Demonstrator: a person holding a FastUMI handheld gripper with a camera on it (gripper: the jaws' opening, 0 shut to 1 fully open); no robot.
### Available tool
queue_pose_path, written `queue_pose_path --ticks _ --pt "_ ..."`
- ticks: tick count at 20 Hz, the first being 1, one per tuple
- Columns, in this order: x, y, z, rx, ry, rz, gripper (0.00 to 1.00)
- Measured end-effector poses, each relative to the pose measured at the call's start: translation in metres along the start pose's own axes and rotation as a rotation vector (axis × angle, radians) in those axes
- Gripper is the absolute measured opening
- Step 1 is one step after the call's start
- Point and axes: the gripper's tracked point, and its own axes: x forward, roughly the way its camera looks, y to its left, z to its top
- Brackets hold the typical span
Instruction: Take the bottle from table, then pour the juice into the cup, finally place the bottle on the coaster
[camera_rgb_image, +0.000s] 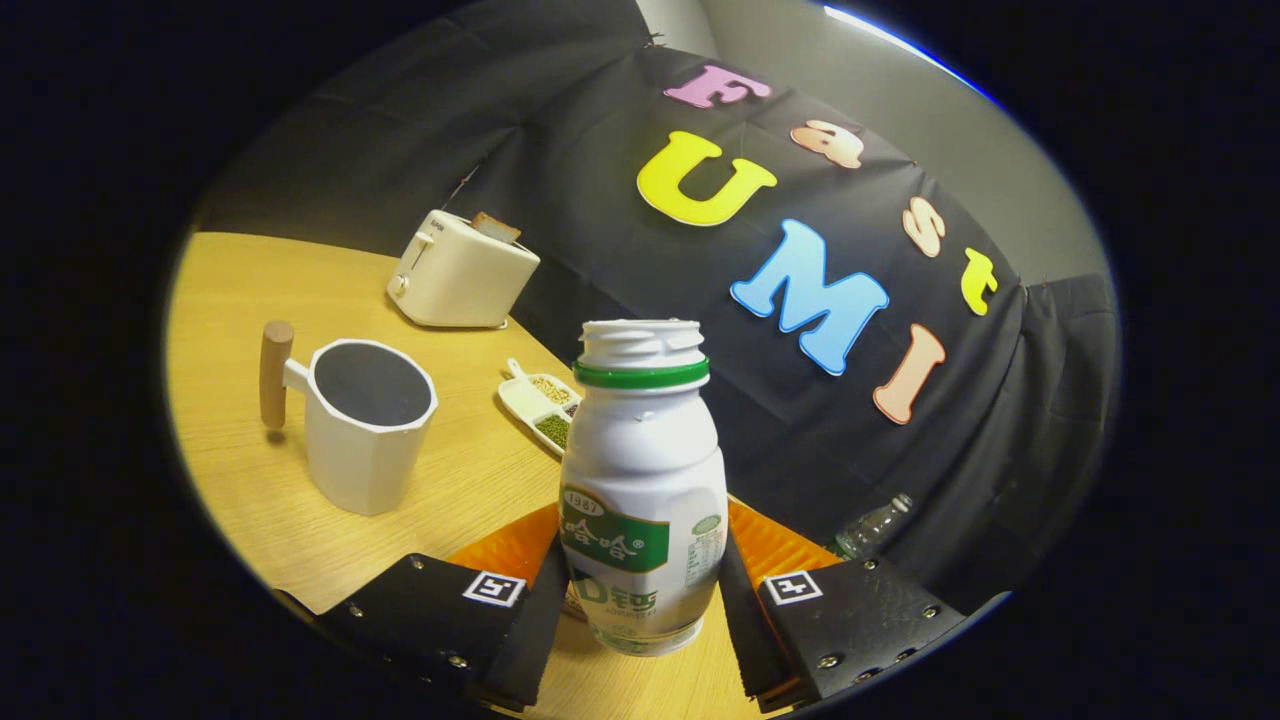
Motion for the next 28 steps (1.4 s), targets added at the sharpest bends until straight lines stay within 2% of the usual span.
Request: queue_pose_path --ticks 6,10,18,28 --pt "0.009 0.015 0.009 -0.165 -0.003 0.006 0.72" --pt "0.013 0.025 0.012 -0.211 -0.004 0.022 0.72" --pt "0.017 0.028 0.017 -0.439 -0.005 -0.013 0.72" --pt "0.021 0.032 0.025 -0.64 0.002 -0.023 0.72"
